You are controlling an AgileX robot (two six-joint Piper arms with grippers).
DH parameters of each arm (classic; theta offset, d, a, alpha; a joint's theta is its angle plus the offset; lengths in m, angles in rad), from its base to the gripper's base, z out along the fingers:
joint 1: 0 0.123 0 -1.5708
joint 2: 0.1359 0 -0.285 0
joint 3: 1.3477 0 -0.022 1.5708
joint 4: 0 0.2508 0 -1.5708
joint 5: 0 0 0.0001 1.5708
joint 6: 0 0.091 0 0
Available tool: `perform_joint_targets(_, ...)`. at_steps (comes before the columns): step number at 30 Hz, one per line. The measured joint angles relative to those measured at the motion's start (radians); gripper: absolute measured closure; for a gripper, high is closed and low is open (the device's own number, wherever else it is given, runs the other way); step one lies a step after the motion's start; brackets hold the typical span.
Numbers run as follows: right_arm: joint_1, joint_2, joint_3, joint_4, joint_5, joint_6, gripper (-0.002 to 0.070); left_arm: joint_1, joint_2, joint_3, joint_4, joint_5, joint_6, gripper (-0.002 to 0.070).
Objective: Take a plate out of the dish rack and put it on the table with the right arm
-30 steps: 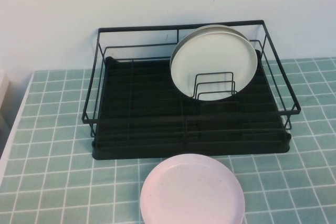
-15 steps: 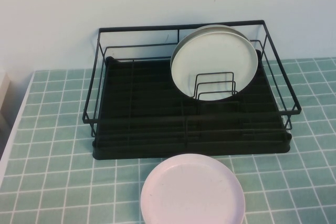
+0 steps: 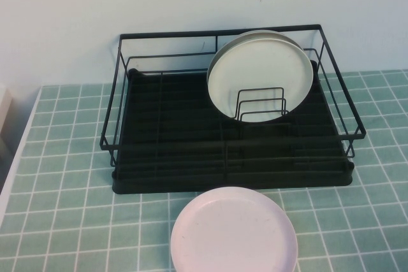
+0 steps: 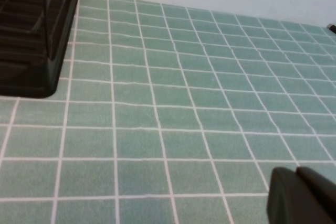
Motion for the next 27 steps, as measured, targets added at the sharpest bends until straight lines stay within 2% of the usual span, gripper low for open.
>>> perform_joint_targets(23,0.0,0.0,-0.002,0.002,0.006,-0.005,0.0676,0.0,0.0,0.0,0.0,0.0,0.0,0.0678)
perform_joint_targets(27,0.035,0.0,-0.002,0.002,0.006,-0.005,0.0676,0.0,0.0,0.0,0.0,0.0,0.0,0.0678)
